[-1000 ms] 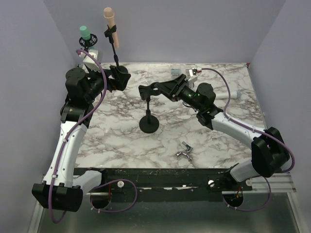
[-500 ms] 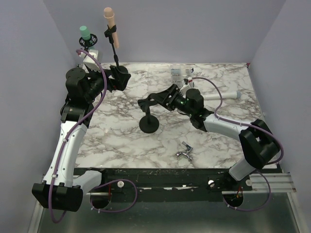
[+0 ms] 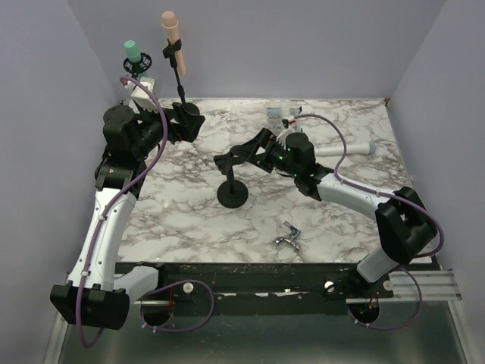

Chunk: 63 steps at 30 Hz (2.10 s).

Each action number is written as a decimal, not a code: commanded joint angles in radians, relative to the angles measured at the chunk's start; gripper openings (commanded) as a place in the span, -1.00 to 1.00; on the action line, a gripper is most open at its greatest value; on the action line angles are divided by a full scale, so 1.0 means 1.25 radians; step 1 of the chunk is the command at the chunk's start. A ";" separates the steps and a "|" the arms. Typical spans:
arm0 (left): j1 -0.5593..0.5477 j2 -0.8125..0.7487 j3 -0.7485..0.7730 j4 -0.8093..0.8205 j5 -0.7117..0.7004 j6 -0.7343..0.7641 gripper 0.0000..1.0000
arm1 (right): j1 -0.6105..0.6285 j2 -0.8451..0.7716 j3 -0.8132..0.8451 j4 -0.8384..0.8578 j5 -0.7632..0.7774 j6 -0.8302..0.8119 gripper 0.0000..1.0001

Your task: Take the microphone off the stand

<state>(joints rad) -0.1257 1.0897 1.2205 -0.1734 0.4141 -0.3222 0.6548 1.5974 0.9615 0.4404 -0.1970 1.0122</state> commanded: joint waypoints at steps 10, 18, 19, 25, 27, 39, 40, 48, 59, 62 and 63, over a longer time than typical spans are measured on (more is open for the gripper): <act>-0.087 0.052 -0.025 0.029 0.076 0.150 0.97 | 0.015 -0.097 0.192 -0.322 0.035 -0.271 1.00; -0.229 0.102 -0.010 -0.097 0.117 0.265 0.97 | 0.016 -0.368 0.040 -0.387 0.186 -0.393 1.00; -0.233 0.104 -0.007 -0.112 0.104 0.262 0.96 | 0.016 -0.398 0.010 -0.395 0.189 -0.393 1.00; -0.255 0.196 0.088 -0.254 0.067 0.310 0.97 | 0.016 -0.568 -0.127 -0.459 0.064 -0.400 1.00; -0.261 0.236 0.105 -0.273 0.036 0.324 0.97 | 0.016 -0.580 -0.115 -0.508 0.084 -0.417 1.00; -0.288 0.234 0.036 -0.302 -0.115 0.375 0.77 | 0.016 -0.702 -0.194 -0.519 0.219 -0.459 1.00; -0.290 0.233 0.037 -0.307 -0.132 0.368 0.69 | 0.016 -0.707 -0.194 -0.525 0.232 -0.457 1.00; -0.304 0.196 0.008 -0.293 -0.239 0.329 -0.26 | 0.016 -0.785 -0.221 -0.569 0.284 -0.435 1.00; -0.267 0.141 -0.030 -0.300 -0.449 0.266 -0.87 | 0.016 -0.798 -0.250 -0.565 0.280 -0.435 1.00; -0.209 0.133 -0.037 -0.293 -0.467 0.225 -0.91 | 0.016 -0.794 -0.256 -0.560 0.276 -0.433 1.00; -0.180 0.134 -0.035 -0.299 -0.473 0.214 -0.96 | 0.016 -0.794 -0.264 -0.551 0.274 -0.435 1.00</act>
<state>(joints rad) -0.4503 1.2900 1.1824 -0.5560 -0.0376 0.0082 0.6685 0.6052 0.6544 -0.2455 0.1356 0.4702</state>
